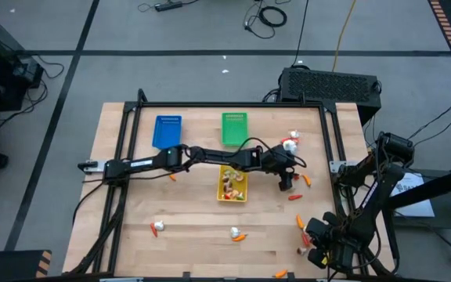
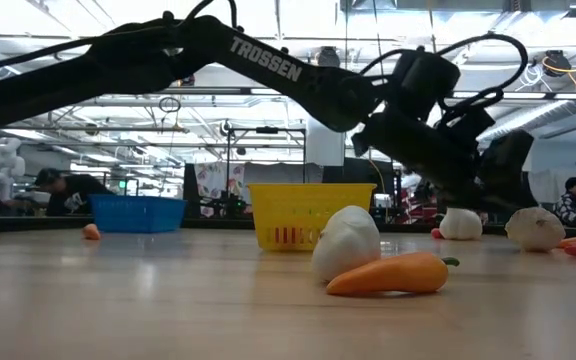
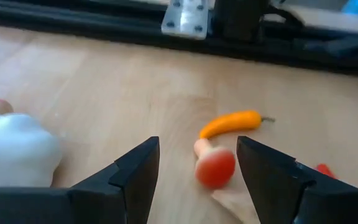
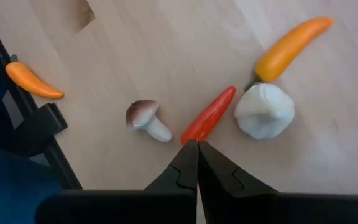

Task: Sort produce into baskets
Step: Put the red mushroom into the yellow bin

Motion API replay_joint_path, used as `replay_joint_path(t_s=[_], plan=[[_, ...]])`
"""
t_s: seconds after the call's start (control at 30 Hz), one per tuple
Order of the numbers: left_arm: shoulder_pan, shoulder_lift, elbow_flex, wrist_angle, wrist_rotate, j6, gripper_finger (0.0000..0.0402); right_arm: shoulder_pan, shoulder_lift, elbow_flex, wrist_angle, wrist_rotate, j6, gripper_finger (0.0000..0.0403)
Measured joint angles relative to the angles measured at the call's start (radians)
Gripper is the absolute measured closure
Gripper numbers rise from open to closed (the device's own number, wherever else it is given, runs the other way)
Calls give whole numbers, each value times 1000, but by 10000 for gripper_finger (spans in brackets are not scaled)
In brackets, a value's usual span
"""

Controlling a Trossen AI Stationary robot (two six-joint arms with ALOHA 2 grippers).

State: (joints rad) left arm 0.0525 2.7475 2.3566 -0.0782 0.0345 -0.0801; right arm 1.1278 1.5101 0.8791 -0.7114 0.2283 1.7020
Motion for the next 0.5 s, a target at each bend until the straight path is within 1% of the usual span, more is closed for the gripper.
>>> replay_joint_path(t_s=[0.2,0.37,0.5], plan=[[-7,13,0,54,2,18,180,0,0,0,-8,0,1,403],[-13,13,0,34,3,65,180,0,0,0,-8,0,15,403],[-14,14,0,73,16,71,180,0,0,0,-8,0,15,403]])
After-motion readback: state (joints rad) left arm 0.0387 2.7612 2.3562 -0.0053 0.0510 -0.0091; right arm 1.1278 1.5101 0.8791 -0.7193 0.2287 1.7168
